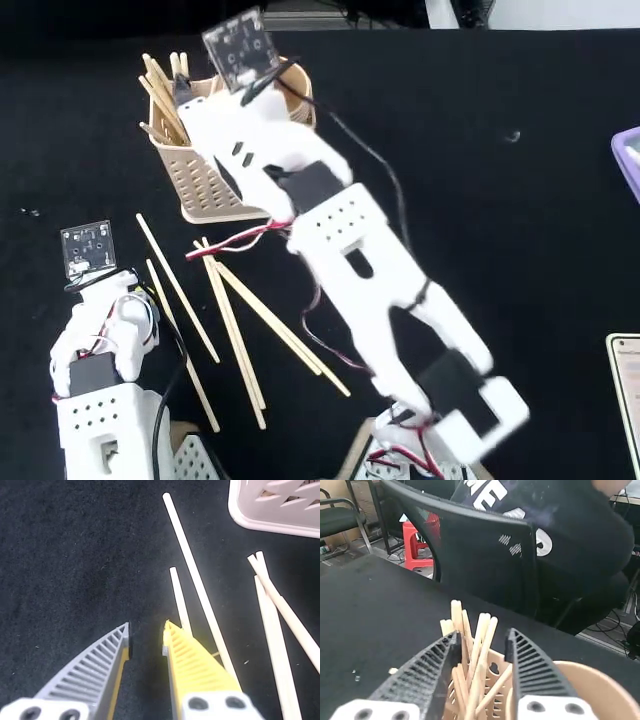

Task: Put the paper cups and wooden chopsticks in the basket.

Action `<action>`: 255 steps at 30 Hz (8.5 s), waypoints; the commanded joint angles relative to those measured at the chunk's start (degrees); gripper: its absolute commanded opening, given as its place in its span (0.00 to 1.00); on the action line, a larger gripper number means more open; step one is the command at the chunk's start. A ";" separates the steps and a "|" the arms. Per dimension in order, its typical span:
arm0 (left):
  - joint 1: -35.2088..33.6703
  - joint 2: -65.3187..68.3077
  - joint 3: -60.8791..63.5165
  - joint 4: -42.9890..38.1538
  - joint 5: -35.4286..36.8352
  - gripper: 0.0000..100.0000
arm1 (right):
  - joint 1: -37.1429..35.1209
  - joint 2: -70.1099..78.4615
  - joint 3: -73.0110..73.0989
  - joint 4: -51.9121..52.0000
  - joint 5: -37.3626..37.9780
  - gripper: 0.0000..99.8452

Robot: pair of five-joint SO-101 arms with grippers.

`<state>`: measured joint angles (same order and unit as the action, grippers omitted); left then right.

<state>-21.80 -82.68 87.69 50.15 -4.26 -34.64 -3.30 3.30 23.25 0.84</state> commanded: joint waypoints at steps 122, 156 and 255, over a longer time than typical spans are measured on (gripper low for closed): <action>0.40 -0.62 -0.40 -1.23 -0.26 0.12 | -3.16 -47.60 36.35 28.04 11.96 0.01; 0.31 -0.62 -0.40 -1.23 -0.26 0.12 | -1.05 3.47 2.15 -36.48 3.87 0.01; 4.62 81.14 -48.57 5.36 17.49 0.03 | 2.29 -51.30 75.56 6.42 3.96 0.19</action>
<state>-13.89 -2.33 39.52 58.59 13.23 -33.58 -54.81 79.34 30.99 4.79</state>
